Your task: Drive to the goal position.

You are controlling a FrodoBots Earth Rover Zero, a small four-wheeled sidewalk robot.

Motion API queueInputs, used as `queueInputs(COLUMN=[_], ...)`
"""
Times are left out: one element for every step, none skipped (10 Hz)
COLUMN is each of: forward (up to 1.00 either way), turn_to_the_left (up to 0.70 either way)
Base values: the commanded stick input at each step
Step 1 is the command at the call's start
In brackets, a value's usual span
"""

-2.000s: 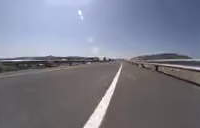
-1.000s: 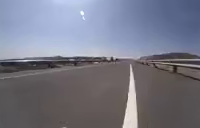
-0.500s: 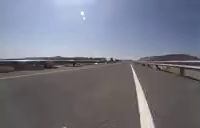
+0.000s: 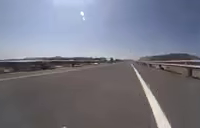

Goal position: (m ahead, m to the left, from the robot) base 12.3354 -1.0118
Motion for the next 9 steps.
queueInputs(forward=[1.00, 1.00, 1.00, 1.00, 1.00, 1.00, 1.00, 1.00, 1.00], turn_to_the_left=[0.00, 0.00, 0.00, 0.00, 0.00, 0.00, -0.07, -0.19, 0.00])
